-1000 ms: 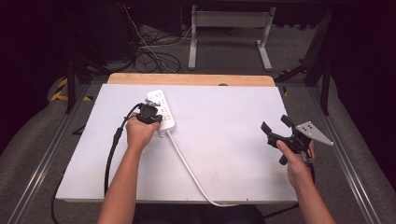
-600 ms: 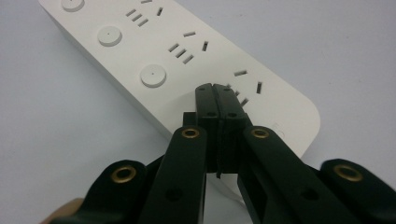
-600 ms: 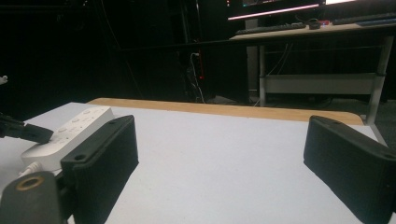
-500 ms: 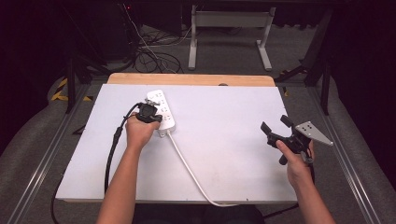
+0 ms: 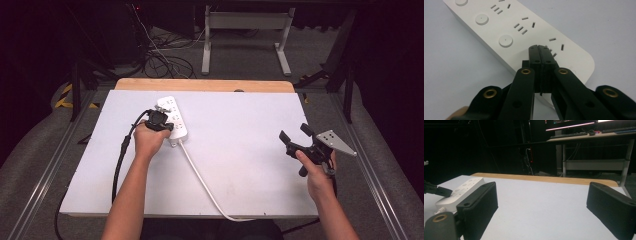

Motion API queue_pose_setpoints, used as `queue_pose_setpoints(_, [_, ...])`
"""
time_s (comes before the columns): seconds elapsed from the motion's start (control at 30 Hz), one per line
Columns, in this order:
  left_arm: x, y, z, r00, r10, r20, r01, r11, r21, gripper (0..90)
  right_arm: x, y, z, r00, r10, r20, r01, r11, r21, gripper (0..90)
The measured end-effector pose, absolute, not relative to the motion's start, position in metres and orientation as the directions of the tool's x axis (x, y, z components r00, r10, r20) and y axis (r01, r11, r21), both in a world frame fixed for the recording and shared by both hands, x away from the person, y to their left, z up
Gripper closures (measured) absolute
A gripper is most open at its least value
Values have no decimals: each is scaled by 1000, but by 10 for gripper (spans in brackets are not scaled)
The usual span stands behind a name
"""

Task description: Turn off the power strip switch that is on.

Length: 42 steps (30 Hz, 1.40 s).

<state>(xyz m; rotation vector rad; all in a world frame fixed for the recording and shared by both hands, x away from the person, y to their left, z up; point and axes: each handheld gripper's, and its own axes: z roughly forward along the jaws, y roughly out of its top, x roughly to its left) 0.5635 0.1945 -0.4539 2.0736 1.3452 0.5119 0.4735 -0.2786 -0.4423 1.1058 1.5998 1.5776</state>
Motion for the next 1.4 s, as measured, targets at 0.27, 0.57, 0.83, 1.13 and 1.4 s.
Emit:
queue_pose_setpoints(0.27, [563,199,-454,423,904,-56,663,-267,700,900,473,-281,-442,-449,884,133,129,-83,988,102])
queue_pose_setpoints(0.57, [555,211,-450,395,917,-59,548,-184,816,900,472,-278,-441,-448,885,125,127,-75,989,103])
queue_pose_setpoints(0.83, [537,229,-432,344,939,-27,419,-128,899,900,471,-281,-440,-447,885,128,124,-81,989,103])
queue_pose_setpoints(1.13, [508,246,-415,306,952,-25,268,-61,961,900,471,-279,-440,-450,884,126,124,-78,989,102])
queue_pose_setpoints(1.4, [472,270,-421,251,967,-42,184,-5,983,900,469,-278,-439,-450,885,121,121,-74,990,103])
